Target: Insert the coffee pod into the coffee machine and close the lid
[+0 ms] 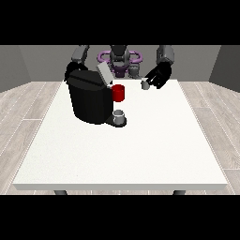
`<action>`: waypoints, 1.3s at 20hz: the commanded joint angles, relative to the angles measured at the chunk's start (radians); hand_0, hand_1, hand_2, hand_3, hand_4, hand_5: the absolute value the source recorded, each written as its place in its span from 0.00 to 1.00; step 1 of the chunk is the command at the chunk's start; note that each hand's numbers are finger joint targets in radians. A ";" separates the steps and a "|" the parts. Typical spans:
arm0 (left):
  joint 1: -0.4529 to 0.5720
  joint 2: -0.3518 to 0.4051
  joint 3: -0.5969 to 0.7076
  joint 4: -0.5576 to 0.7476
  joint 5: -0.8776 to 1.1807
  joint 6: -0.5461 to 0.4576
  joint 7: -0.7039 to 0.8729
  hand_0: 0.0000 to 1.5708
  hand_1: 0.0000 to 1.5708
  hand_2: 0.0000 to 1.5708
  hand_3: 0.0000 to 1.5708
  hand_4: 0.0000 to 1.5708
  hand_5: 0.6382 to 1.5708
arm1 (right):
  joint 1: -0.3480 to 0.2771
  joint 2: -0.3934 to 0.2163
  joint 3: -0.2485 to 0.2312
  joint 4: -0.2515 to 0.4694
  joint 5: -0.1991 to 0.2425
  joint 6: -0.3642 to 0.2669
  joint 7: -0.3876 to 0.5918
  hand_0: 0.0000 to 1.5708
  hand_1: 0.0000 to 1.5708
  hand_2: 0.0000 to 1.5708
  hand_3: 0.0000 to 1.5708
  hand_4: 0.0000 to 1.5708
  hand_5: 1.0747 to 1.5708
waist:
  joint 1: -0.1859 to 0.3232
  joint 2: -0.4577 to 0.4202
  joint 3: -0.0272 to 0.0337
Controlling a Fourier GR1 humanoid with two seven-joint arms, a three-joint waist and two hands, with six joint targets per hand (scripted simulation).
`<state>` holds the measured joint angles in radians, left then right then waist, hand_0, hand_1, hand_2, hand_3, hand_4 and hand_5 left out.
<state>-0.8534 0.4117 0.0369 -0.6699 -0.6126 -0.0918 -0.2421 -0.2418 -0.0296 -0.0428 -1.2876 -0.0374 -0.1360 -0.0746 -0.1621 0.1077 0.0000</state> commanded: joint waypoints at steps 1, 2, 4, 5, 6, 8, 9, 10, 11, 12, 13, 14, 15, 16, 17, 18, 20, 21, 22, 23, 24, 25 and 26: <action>-0.050 0.008 0.021 -0.009 0.006 -0.033 0.015 0.80 0.80 0.85 0.82 0.35 1.00 | 0.005 0.028 0.024 -0.001 0.008 -0.010 -0.030 0.00 0.00 0.00 0.00 0.32 1.00 | -0.017 0.016 0.0001; -0.046 -0.011 0.019 -0.013 0.006 -0.033 0.034 0.81 0.81 0.85 0.82 0.35 1.00 | 0.005 0.011 0.008 -0.003 0.000 -0.002 -0.014 0.00 0.00 0.00 0.00 0.32 1.00 | -0.019 0.002 0.0001; -0.135 0.028 0.037 -0.018 0.008 -0.055 0.092 0.80 0.80 0.84 0.81 0.34 1.00 | -0.025 -0.008 0.007 -0.008 -0.013 0.027 0.027 0.00 0.00 0.00 0.00 0.32 1.00 | -0.047 -0.009 0.0003; -0.105 0.046 0.047 -0.002 -0.003 -0.018 0.040 0.64 0.64 0.76 0.78 0.35 1.00 | -0.007 0.010 0.024 -0.054 -0.010 0.021 0.009 0.00 0.00 0.00 0.00 0.32 1.00 | -0.071 0.024 -0.0001; -0.104 0.012 0.041 -0.016 -0.001 -0.012 0.056 0.68 0.68 0.78 0.78 0.33 1.00 | -0.003 0.027 0.039 -0.048 0.005 0.002 0.007 0.00 0.00 0.00 0.00 0.33 1.00 | -0.054 0.005 0.0000; -0.181 0.014 0.061 -0.005 0.011 -0.041 0.131 0.79 0.79 0.82 0.79 0.33 1.00 | -0.021 0.029 0.040 -0.025 0.027 -0.022 -0.002 0.00 0.00 0.00 0.00 0.31 1.00 | -0.075 0.033 0.0002; -0.182 0.067 0.097 0.012 0.029 -0.035 0.072 0.81 0.81 0.83 0.79 0.33 1.00 | -0.012 0.009 0.058 -0.061 0.034 0.015 -0.032 0.00 0.00 0.00 0.00 0.32 1.00 | -0.100 0.076 -0.0001; -0.189 0.059 0.088 0.012 0.022 -0.049 0.083 0.77 0.77 0.80 0.76 0.32 1.00 | -0.054 0.013 0.043 -0.072 0.037 -0.025 0.040 0.00 0.00 0.00 0.00 0.31 1.00 | -0.085 0.059 -0.0001; -0.225 0.061 0.099 0.022 0.020 -0.030 0.127 0.77 0.77 0.79 0.76 0.31 1.00 | -0.067 0.023 0.055 -0.097 0.027 -0.020 0.083 0.00 0.00 0.00 0.00 0.32 1.00 | -0.124 0.054 -0.0002; -0.220 0.086 0.107 0.020 0.025 -0.044 0.094 0.79 0.79 0.80 0.76 0.30 1.00 | -0.041 0.004 0.039 -0.086 0.004 0.020 0.027 0.00 0.00 0.00 0.00 0.32 1.00 | -0.117 0.083 0.0001; -0.231 0.060 0.105 0.022 0.033 -0.057 0.112 0.80 0.80 0.82 0.78 0.30 1.00 | -0.066 -0.016 0.030 -0.095 0.009 0.017 0.069 0.00 0.00 0.00 0.00 0.33 1.00 | -0.120 0.067 0.0000; -0.266 0.083 0.102 0.030 0.014 -0.043 0.120 0.82 0.82 0.85 0.81 0.31 1.00 | -0.076 0.015 0.065 -0.117 0.035 -0.013 0.087 0.00 0.00 0.00 0.00 0.32 1.00 | -0.151 0.087 -0.0001; -0.272 0.103 0.112 0.033 0.013 -0.038 0.113 0.80 0.80 0.84 0.80 0.31 1.00 | -0.050 0.007 0.062 -0.125 0.022 0.016 0.036 0.00 0.00 0.00 0.00 0.33 1.00 | -0.168 0.107 0.0001; -0.273 0.044 0.090 0.017 0.004 -0.010 0.118 0.80 0.80 0.84 0.80 0.33 1.00 | -0.128 0.003 0.034 -0.112 0.026 -0.021 0.081 0.00 0.00 0.00 0.00 0.32 1.00 | -0.135 0.116 0.0000; -0.278 0.042 0.084 0.018 0.009 -0.060 0.152 0.82 0.82 0.85 0.81 0.33 1.00 | -0.063 0.012 0.039 -0.088 0.033 -0.025 0.053 0.00 0.00 0.00 0.00 0.35 1.00 | -0.126 0.074 0.0003; -0.258 0.066 0.089 0.012 0.009 -0.055 0.096 0.81 0.81 0.85 0.81 0.33 1.00 | -0.080 -0.029 0.014 -0.095 0.029 -0.011 0.075 0.00 0.00 0.00 0.00 0.34 1.00 | -0.111 0.089 0.0001; -0.301 0.038 0.079 -0.004 -0.006 -0.029 0.143 0.80 0.80 0.84 0.79 0.32 1.00 | -0.075 -0.014 -0.001 -0.053 0.020 -0.007 -0.031 0.00 0.00 0.00 0.00 0.33 1.00 | -0.122 0.128 0.0006; -0.310 0.095 0.106 0.035 0.006 -0.053 0.098 0.82 0.82 0.83 0.78 0.32 1.00 | -0.148 -0.011 0.018 -0.126 0.035 -0.039 0.087 0.00 0.00 0.00 0.00 0.31 1.00 | -0.135 0.149 -0.0002; -0.292 0.028 0.083 0.022 0.002 -0.053 0.147 0.80 0.80 0.83 0.79 0.31 1.00 | -0.132 -0.034 -0.009 -0.097 0.013 -0.018 0.101 0.00 0.00 0.00 0.00 0.29 1.00 | -0.119 0.094 0.0001; -0.332 0.047 0.089 0.015 -0.005 -0.041 0.148 0.81 0.81 0.83 0.79 0.31 1.00 | -0.098 0.011 0.034 -0.078 0.053 -0.042 0.006 0.00 0.00 0.00 0.00 0.31 1.00 | -0.130 0.139 0.0003; -0.339 0.081 0.096 0.036 -0.013 -0.043 0.139 0.81 0.81 0.83 0.79 0.31 1.00 | -0.130 0.002 0.032 -0.119 0.051 -0.053 0.088 0.00 0.00 0.00 0.00 0.33 1.00 | -0.149 0.140 0.0000; -0.332 0.050 0.094 0.021 -0.013 -0.015 0.157 0.83 0.83 0.85 0.79 0.31 1.00 | -0.094 -0.015 0.006 -0.089 0.018 -0.006 -0.003 0.00 0.00 0.00 0.00 0.34 1.00 | -0.156 0.154 0.0005; -0.314 0.075 0.101 0.032 0.005 -0.068 0.113 0.83 0.83 0.85 0.79 0.31 1.00 | -0.073 -0.012 0.017 -0.091 0.029 -0.014 0.024 0.00 0.00 0.00 0.00 0.33 1.00 | -0.133 0.139 0.0002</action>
<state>-1.1637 0.4729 0.1304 -0.6465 -0.6140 -0.1367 -0.1100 -0.3391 -0.0387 -0.0249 -1.3810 -0.0070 -0.1573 -0.0367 -0.2972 0.2372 0.0002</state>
